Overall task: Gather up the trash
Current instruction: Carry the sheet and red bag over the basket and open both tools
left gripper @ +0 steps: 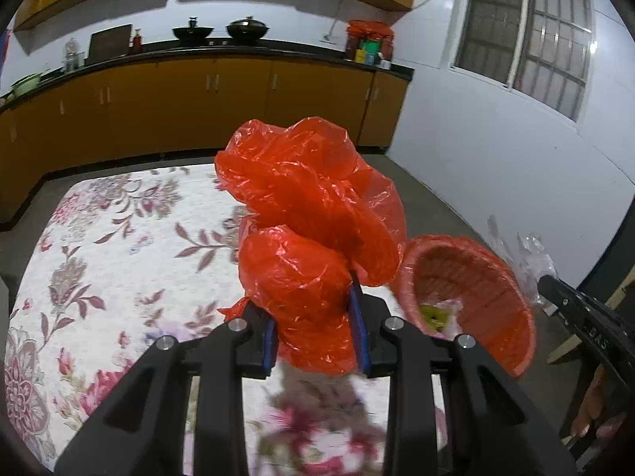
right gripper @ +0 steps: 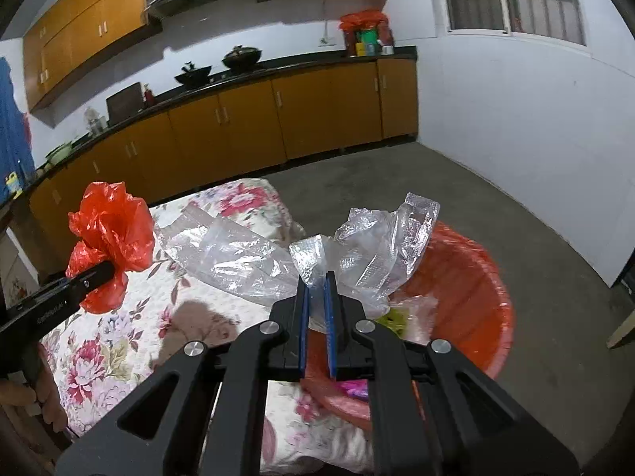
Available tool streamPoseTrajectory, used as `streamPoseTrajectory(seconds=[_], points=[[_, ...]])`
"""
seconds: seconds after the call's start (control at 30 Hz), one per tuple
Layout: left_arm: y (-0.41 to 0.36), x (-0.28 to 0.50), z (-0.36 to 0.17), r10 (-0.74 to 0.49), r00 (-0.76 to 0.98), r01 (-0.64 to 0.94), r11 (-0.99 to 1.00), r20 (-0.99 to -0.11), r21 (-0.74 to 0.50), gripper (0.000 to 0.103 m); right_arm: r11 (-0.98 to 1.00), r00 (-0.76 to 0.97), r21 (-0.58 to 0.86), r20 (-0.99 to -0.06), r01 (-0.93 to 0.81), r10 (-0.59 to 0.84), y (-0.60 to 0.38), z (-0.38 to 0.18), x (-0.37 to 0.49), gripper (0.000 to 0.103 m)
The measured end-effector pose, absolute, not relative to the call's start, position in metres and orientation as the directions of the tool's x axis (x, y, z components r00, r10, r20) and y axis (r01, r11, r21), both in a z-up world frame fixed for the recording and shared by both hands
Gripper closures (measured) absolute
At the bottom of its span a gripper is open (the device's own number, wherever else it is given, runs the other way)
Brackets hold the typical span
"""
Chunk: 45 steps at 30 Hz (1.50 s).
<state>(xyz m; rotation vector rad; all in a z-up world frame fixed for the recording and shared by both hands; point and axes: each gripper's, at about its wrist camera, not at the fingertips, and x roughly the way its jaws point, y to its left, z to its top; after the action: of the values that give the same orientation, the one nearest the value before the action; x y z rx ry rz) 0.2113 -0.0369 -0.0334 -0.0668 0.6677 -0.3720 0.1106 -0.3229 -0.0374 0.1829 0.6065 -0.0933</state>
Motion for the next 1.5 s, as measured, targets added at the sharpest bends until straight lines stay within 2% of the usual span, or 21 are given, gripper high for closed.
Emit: streamPoseTrajectory(seconds=[0.43, 1.17, 1.3, 1.37, 1.5], points=[[-0.099, 0.202, -0.037, -0.455, 0.661, 0.428, 0.882, -0.596, -0.199, 0.073, 0.958, 0.823, 0.18, -0.561, 0.221, -0.085, -0.365, -0.035, 0.098, 0.095], [-0.178, 0.207, -0.058, -0.566, 0.549, 0.536, 0.803, -0.616, -0.26, 0.073, 0.923, 0.828, 0.267, -0.553, 0.279, -0.09, -0.392, -0.042, 0.109, 0.095], [-0.188, 0.211, -0.063, -0.578, 0.529, 0.544, 0.793, -0.622, -0.274, 0.067, 0.912, 0.835, 0.304, -0.545, 0.276, -0.071, -0.398, -0.041, 0.114, 0.094], [-0.19, 0.215, -0.067, -0.581, 0.518, 0.54, 0.791, -0.628, -0.288, 0.065, 0.906, 0.84, 0.325, -0.539, 0.27, -0.057, -0.401, -0.042, 0.116, 0.093], [-0.192, 0.22, -0.078, -0.581, 0.497, 0.526, 0.793, -0.645, -0.308, 0.061, 0.899, 0.84, 0.346, -0.541, 0.267, -0.042, -0.406, -0.044, 0.117, 0.081]])
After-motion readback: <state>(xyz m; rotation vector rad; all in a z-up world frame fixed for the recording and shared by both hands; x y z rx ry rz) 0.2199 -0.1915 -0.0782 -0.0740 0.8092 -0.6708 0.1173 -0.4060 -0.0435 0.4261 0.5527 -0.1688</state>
